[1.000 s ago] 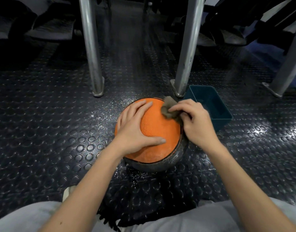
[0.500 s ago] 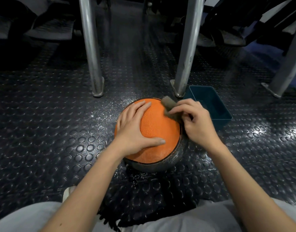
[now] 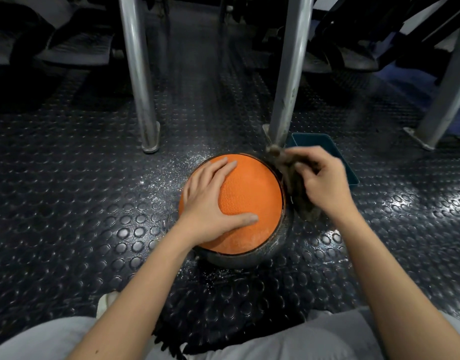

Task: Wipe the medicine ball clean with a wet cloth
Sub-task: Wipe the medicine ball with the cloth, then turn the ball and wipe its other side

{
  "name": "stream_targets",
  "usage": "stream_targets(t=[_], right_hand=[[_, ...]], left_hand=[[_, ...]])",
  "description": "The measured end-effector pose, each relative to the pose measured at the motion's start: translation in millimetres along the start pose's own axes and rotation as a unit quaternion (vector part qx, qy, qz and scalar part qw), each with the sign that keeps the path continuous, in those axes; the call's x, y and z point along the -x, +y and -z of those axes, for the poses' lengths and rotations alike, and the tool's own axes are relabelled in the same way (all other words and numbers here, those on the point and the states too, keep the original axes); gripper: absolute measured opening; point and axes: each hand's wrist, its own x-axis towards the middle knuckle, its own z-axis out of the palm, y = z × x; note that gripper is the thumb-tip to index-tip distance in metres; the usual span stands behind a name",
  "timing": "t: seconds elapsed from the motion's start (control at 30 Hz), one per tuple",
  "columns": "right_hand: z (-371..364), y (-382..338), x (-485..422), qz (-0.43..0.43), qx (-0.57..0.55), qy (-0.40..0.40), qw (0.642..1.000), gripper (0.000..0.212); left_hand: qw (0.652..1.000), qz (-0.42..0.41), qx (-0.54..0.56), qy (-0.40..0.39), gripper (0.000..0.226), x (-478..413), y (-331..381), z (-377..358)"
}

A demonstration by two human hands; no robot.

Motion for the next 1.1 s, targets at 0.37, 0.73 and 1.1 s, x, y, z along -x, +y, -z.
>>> stream_targets(t=[0.37,0.73,1.1], right_hand=[[-20.2,-62.9,4.2,-0.148,-0.224,0.002,0.963,0.029],[-13.7,-34.9,6.8,-0.038,-0.092,-0.054,0.994,0.035],[-29.1,-14.4,11.3,-0.072,-0.056,-0.213,0.973,0.046]], left_hand=[[0.875,0.095,0.47,0.068,0.101,-6.3,-0.2,14.3],[0.918,0.064,0.371,0.123,0.015,-12.2,1.5,14.5],[0.977,0.009,0.148,0.154,0.039,-10.7,10.7,23.2]])
